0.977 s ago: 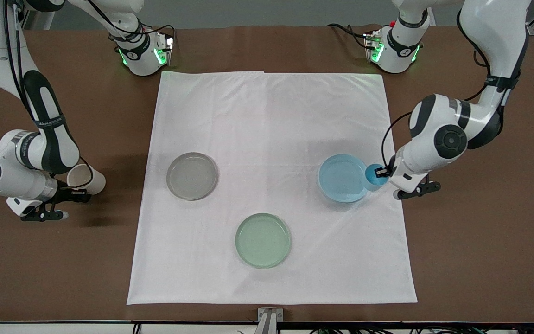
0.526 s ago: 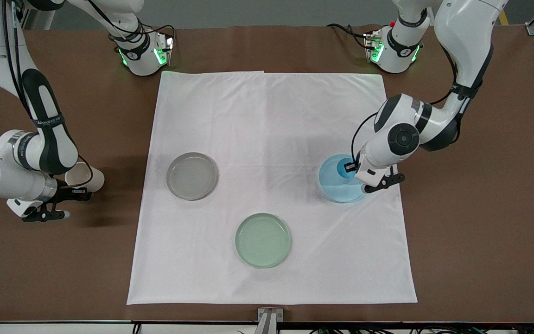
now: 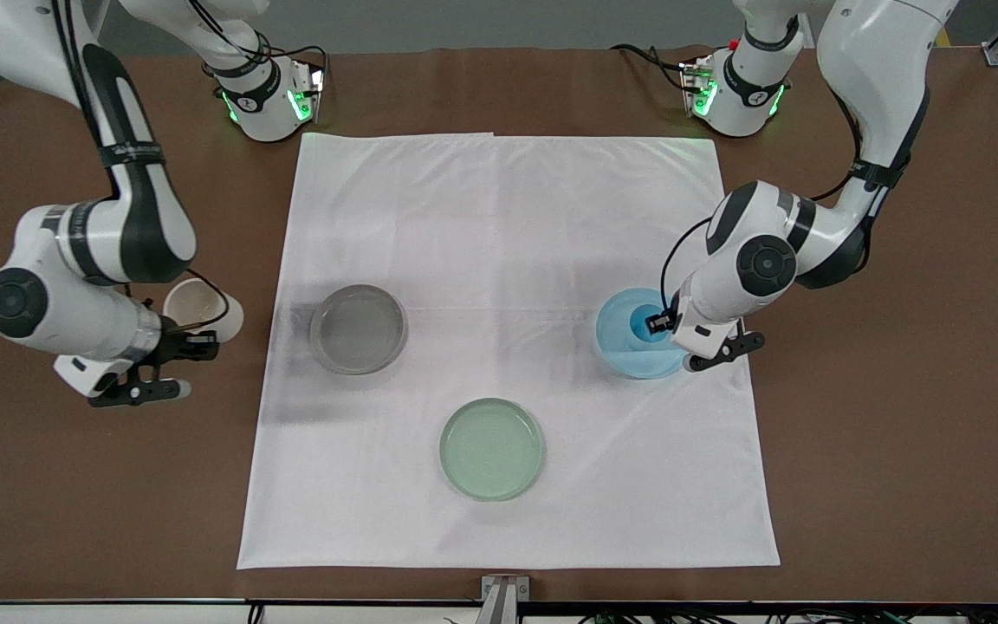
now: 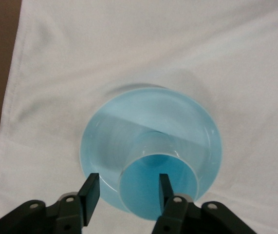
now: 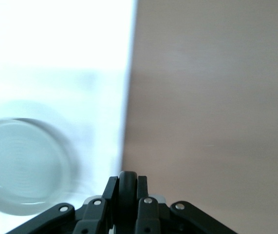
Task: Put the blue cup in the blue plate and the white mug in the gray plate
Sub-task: 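Release the blue cup while the right gripper carries the mug over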
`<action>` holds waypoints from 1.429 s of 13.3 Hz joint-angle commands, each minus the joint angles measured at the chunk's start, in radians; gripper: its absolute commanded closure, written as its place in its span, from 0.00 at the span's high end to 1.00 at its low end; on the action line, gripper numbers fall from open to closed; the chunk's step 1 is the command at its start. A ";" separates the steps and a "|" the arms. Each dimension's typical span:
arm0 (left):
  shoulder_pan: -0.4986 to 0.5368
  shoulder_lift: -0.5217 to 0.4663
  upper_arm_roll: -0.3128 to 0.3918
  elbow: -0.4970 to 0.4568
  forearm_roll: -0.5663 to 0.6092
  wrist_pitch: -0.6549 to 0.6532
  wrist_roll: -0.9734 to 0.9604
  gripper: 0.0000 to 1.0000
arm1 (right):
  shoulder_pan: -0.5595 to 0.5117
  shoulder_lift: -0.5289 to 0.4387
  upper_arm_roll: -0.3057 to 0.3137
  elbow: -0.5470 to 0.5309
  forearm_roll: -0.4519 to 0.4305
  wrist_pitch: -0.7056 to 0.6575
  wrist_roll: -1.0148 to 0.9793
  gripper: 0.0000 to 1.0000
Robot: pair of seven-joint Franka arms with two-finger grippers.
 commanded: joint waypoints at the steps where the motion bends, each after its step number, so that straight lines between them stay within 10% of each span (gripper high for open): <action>1: 0.038 -0.025 0.008 0.164 0.051 -0.192 0.029 1.00 | 0.101 0.001 -0.008 -0.028 0.031 0.023 0.128 0.02; 6: 0.108 -0.083 0.006 0.309 0.095 -0.346 0.164 1.00 | 0.213 0.056 -0.010 -0.034 0.053 0.109 0.280 0.02; 19: 0.259 -0.281 0.006 0.324 0.088 -0.406 0.445 1.00 | 0.248 0.189 -0.010 -0.032 0.053 0.261 0.341 0.03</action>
